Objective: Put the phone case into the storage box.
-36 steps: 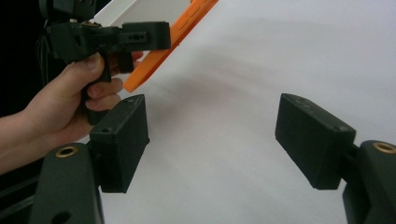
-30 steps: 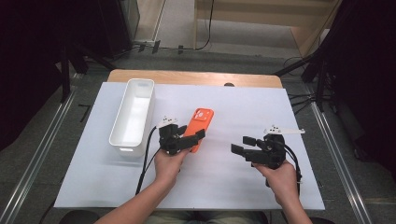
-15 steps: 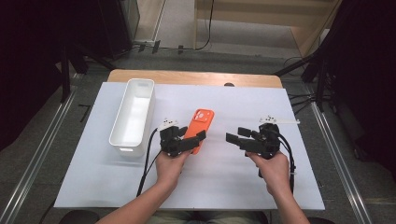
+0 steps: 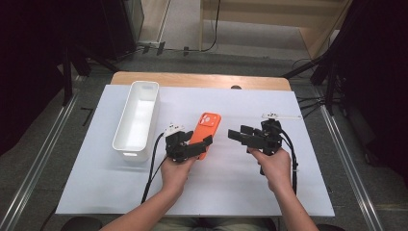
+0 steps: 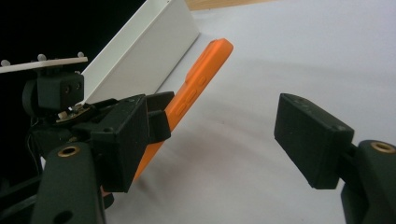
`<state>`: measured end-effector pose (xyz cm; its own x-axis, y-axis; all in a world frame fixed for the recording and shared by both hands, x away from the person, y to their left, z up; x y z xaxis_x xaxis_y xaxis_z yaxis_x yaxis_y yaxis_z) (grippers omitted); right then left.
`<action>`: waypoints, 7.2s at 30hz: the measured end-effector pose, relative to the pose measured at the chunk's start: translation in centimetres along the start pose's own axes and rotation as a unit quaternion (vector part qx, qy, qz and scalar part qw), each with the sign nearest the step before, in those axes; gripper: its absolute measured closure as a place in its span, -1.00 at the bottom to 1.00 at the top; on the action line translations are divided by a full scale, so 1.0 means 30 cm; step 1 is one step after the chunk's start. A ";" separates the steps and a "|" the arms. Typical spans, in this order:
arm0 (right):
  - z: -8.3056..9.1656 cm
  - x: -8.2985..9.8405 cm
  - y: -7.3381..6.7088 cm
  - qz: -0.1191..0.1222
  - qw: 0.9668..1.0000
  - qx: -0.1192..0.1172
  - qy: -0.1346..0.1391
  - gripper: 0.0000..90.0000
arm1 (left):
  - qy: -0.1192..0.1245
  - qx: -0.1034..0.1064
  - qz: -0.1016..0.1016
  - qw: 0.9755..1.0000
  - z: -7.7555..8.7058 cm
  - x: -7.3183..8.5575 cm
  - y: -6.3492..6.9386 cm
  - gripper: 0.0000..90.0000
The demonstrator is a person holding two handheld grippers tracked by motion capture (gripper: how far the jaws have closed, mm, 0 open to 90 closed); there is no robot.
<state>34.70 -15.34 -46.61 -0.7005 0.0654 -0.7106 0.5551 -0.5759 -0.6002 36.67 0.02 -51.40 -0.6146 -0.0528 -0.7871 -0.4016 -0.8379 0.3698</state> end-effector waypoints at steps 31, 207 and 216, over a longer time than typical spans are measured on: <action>-0.121 -0.072 0.007 -0.045 0.999 -0.001 -0.019 -0.33 | 0.009 -0.007 -0.010 1.000 -0.004 0.009 0.008 -0.65; 0.002 -0.067 -0.047 0.072 0.997 0.031 0.002 0.66 | -0.172 0.085 -0.149 0.970 0.084 -0.085 0.048 -0.72; -0.015 -0.052 -0.060 0.090 0.995 0.038 0.012 0.66 | -0.160 0.084 -0.165 0.970 0.092 -0.096 0.061 -0.72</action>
<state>35.00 -14.05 -44.57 -0.5816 -0.0244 -0.8131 0.6344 -0.6393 -0.4345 35.83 0.14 -47.10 -0.6026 0.3958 -0.6930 -0.7001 -0.6790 0.2210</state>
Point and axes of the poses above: each handheld gripper's, and its own axes: z roughly backward along the jaws, x roughly out of its underside, y roughly to its right, the point moved 9 cm from there along -z, roughly forward along the jaws, and after that the axes turned 11 degrees about -x, right-handed, at the moved point
